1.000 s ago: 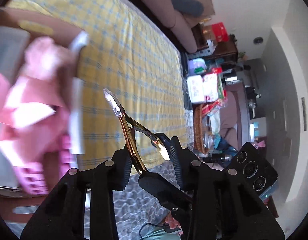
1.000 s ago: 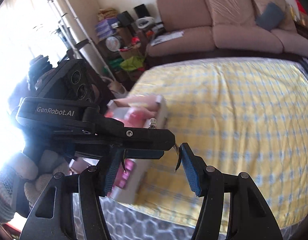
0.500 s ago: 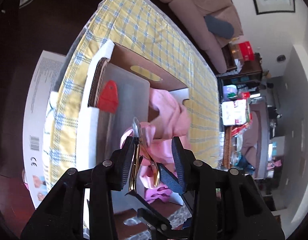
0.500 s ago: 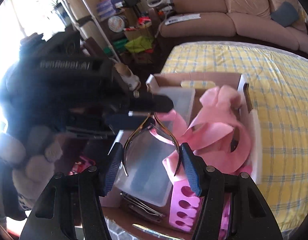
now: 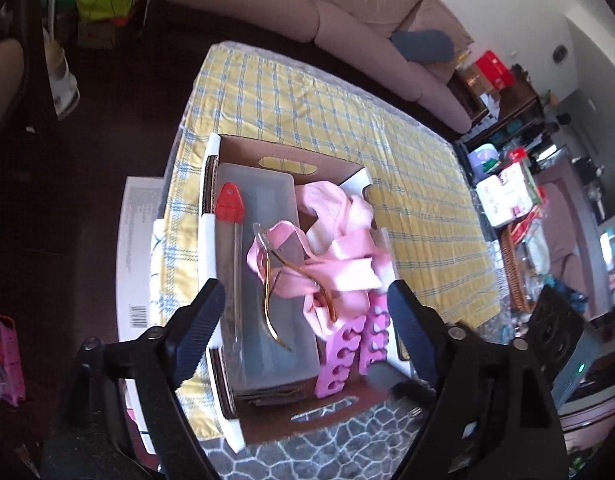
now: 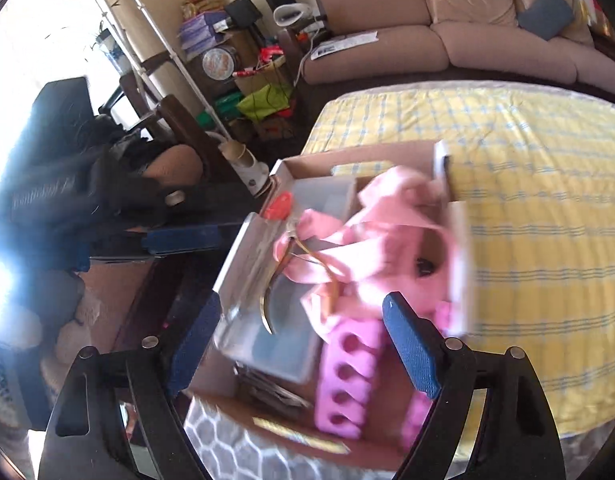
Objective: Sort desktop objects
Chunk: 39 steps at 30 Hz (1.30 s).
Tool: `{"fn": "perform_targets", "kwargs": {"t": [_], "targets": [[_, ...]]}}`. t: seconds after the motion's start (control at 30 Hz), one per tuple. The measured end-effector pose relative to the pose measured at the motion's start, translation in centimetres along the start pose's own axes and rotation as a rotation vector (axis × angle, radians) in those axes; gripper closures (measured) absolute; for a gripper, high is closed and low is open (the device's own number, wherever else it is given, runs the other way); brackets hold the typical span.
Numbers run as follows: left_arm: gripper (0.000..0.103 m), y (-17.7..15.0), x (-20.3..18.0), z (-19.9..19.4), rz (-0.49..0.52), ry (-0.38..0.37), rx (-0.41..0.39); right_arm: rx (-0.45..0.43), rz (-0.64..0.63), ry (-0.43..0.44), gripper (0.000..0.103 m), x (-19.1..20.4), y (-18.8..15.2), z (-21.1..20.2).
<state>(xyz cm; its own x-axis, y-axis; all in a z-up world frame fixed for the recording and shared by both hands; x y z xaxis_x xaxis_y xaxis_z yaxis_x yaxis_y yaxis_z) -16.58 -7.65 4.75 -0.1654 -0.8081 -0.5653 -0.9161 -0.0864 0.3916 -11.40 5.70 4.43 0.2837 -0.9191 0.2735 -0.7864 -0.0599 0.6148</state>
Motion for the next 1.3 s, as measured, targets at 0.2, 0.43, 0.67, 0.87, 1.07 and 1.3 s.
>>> {"fn": "perform_targets", "kwargs": {"t": [0.2, 0.43, 0.67, 0.87, 1.07, 1.3], "targets": [[0.000, -5.5, -1.9, -1.7, 0.078, 0.105, -0.076, -0.034, -0.072, -0.150, 0.001, -4.5, -2.1, -5.1], [0.000, -12.7, -2.3, -0.1, 0.081, 0.220, -0.106, -0.021, -0.106, -0.322, 0.001, -9.5, -7.2, -6.8], [0.000, -16.1, -1.7, 3.5, 0.078, 0.315, -0.126, -0.024, -0.074, -0.391, 0.001, -13.2, -9.7, -6.8], [0.000, -16.8, -1.2, 6.8, 0.061, 0.367, -0.098, 0.007, -0.092, -0.430, 0.001, -14.4, -10.9, -5.1], [0.000, -16.5, -2.8, 8.4, 0.117, 0.381, -0.103, 0.019, -0.068, -0.449, 0.001, -16.0, -11.7, -4.6], [0.000, -16.4, -2.9, 9.6, 0.147, 0.480, -0.140, 0.043, -0.026, -0.467, 0.000, -17.5, -12.5, -3.9]]}}
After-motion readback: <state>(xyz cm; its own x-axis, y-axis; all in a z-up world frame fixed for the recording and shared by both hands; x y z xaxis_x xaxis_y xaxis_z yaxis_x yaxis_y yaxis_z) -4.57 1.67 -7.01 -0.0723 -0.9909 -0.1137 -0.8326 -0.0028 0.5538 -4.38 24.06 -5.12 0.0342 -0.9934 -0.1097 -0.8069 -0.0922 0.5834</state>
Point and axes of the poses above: each gripper's, at about its wrist camera, not at the fingertips, and z roughly the way its jaws point, x to its left, y to its top, the point moved 7 cm from there along z, roughly the way its jaws point, and after that the axes turned 7 degrees about -y, right-handed, at the moved point
